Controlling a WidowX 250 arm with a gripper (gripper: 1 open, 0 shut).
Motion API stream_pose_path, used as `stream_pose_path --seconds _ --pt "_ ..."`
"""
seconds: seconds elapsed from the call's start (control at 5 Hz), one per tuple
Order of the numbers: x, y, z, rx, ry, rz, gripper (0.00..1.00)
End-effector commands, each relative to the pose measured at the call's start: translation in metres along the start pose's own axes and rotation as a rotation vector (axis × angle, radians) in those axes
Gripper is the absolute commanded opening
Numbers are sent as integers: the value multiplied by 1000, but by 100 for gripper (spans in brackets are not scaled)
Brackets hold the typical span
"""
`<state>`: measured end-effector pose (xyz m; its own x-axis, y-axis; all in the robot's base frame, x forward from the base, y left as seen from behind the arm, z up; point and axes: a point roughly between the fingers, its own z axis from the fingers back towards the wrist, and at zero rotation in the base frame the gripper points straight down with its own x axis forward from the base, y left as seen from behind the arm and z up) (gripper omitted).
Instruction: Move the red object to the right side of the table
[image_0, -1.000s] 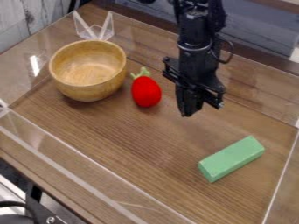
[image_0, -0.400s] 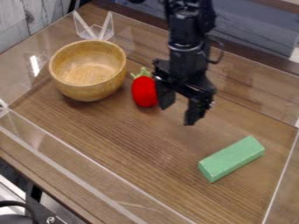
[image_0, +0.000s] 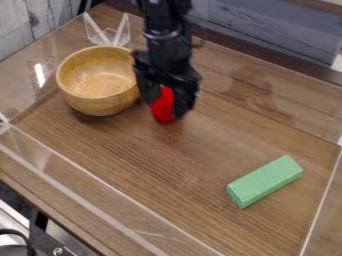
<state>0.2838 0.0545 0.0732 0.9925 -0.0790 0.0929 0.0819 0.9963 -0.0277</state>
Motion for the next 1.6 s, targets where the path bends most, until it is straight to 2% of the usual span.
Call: stream_pose_path --seconds 0.0,0.4,0.8,1.2,1.4 --pt "21 3 8 18 -56 -17 100" --pt "38 -12 -3 24 -47 -37 100" --pt "25 -9 -33 26 -56 -15 100" --pt "29 -7 -4 15 -64 -11 100" --pt "31 -7 0 19 -62 16 100"
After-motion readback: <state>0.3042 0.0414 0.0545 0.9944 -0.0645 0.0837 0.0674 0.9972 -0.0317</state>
